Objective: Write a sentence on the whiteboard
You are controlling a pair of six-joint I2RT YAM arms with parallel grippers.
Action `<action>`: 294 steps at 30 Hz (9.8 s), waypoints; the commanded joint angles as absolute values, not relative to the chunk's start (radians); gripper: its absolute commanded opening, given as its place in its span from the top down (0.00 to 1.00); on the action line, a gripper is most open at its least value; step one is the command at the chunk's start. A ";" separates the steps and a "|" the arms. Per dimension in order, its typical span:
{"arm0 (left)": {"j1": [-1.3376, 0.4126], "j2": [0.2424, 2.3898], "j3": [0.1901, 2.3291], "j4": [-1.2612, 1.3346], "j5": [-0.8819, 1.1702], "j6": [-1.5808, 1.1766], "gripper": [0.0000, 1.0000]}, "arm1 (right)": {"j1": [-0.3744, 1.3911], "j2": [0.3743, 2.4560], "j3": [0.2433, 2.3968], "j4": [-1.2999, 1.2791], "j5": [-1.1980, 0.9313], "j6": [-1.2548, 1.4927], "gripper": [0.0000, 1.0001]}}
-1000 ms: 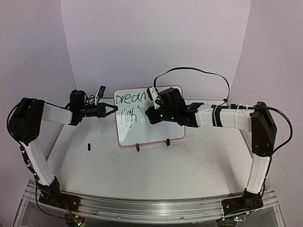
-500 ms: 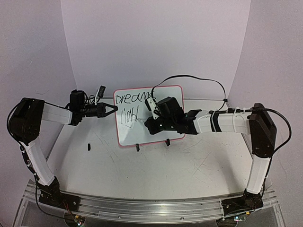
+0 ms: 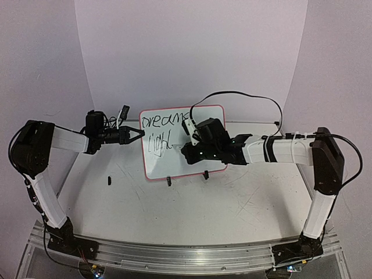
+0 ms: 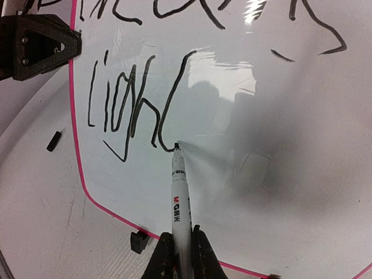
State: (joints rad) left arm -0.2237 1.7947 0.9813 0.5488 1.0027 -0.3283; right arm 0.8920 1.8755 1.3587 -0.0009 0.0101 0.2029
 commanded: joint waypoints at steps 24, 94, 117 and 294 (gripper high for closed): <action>-0.230 1.808 1.018 0.550 0.957 -0.270 1.00 | 0.888 1.939 1.516 0.032 0.039 0.200 1.00; -0.230 1.789 0.997 0.516 0.895 -0.229 1.00 | 0.828 1.730 1.296 0.063 0.010 0.072 1.00; -0.229 1.790 1.011 0.500 0.899 -0.220 1.00 | 0.816 1.819 1.364 0.069 0.018 0.080 1.00; -0.229 1.792 1.026 0.481 0.920 -0.215 1.00 | 0.778 1.808 1.288 0.114 0.062 0.195 1.00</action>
State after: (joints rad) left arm -0.2226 1.7947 0.9947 0.4965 0.9913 -0.2832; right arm 0.7776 1.7782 1.2472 0.0879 0.0758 0.2062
